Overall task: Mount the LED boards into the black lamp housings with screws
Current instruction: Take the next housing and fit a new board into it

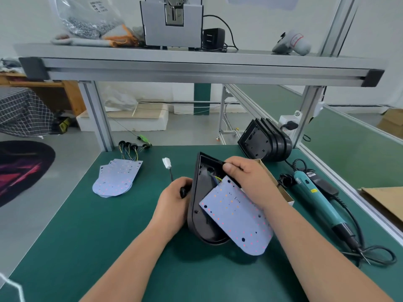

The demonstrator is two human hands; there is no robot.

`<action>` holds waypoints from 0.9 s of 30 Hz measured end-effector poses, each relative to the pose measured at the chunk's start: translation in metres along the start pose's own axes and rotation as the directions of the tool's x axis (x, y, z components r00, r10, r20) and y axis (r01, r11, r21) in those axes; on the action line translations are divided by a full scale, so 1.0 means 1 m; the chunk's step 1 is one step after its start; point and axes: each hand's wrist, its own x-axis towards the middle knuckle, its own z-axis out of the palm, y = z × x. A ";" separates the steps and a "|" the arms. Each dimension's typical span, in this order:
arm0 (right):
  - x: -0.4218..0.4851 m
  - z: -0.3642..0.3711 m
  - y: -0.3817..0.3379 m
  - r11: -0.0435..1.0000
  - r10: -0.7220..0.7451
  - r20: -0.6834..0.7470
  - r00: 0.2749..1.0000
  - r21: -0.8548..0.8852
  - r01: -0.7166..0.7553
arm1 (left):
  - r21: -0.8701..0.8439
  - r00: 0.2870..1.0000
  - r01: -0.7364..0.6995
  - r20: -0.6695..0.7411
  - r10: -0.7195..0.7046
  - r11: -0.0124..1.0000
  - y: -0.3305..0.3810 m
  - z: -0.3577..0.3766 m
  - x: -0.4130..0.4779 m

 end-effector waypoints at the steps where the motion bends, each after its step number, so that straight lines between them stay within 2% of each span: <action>1: 0.000 -0.003 0.000 1.000 -0.003 -0.025 1.000 0.018 0.004 | 0.025 1.000 -0.003 0.018 0.002 1.000 0.001 0.000 -0.001; 3: 0.000 -0.008 0.003 0.998 0.015 -0.039 0.999 0.058 -0.012 | 0.089 0.999 -0.008 0.048 0.004 0.996 0.004 0.000 -0.003; 6: 0.000 -0.016 0.010 0.991 0.091 0.021 0.996 0.096 -0.093 | 0.225 1.000 -0.013 0.030 0.006 0.974 0.010 -0.002 -0.005; 8: -0.001 -0.019 0.015 0.985 0.133 0.051 0.990 0.104 -0.137 | 0.231 0.999 -0.038 0.046 0.029 0.972 0.013 -0.002 -0.009; 11: -0.001 -0.017 0.017 0.978 0.140 0.067 0.988 0.145 -0.149 | -0.022 0.992 -0.064 0.110 0.066 0.998 0.015 0.004 -0.017; 14: -0.002 -0.015 0.016 0.980 0.133 0.060 0.989 0.144 -0.140 | -0.156 0.999 -0.050 -0.001 0.050 0.986 0.016 0.007 -0.016; 16: -0.001 -0.017 0.017 0.984 0.137 0.041 0.990 0.113 -0.140 | -0.248 0.998 0.054 -0.002 -0.056 0.967 0.022 0.004 -0.017; 19: -0.001 -0.021 0.017 0.984 0.160 0.010 0.987 0.082 -0.160 | -0.426 0.979 0.198 0.139 -0.152 0.883 0.030 0.000 -0.017; 21: -0.002 -0.022 0.015 0.982 0.175 -0.009 0.985 0.071 -0.174 | -0.474 0.958 0.273 0.211 -0.193 0.837 0.033 0.000 -0.014; 23: -0.002 -0.023 0.015 0.981 0.175 -0.023 0.984 0.087 -0.172 | -0.408 0.955 0.268 0.235 -0.183 0.873 0.032 0.001 -0.014; 25: -0.003 -0.025 0.014 0.982 0.166 -0.045 0.985 0.093 -0.162 | -0.276 0.978 0.167 0.167 -0.123 0.946 0.026 0.001 -0.014; 27: -0.004 -0.026 0.014 0.983 0.166 -0.057 0.984 0.087 -0.161 | -0.222 0.989 0.132 0.100 -0.112 0.966 0.018 0.001 -0.015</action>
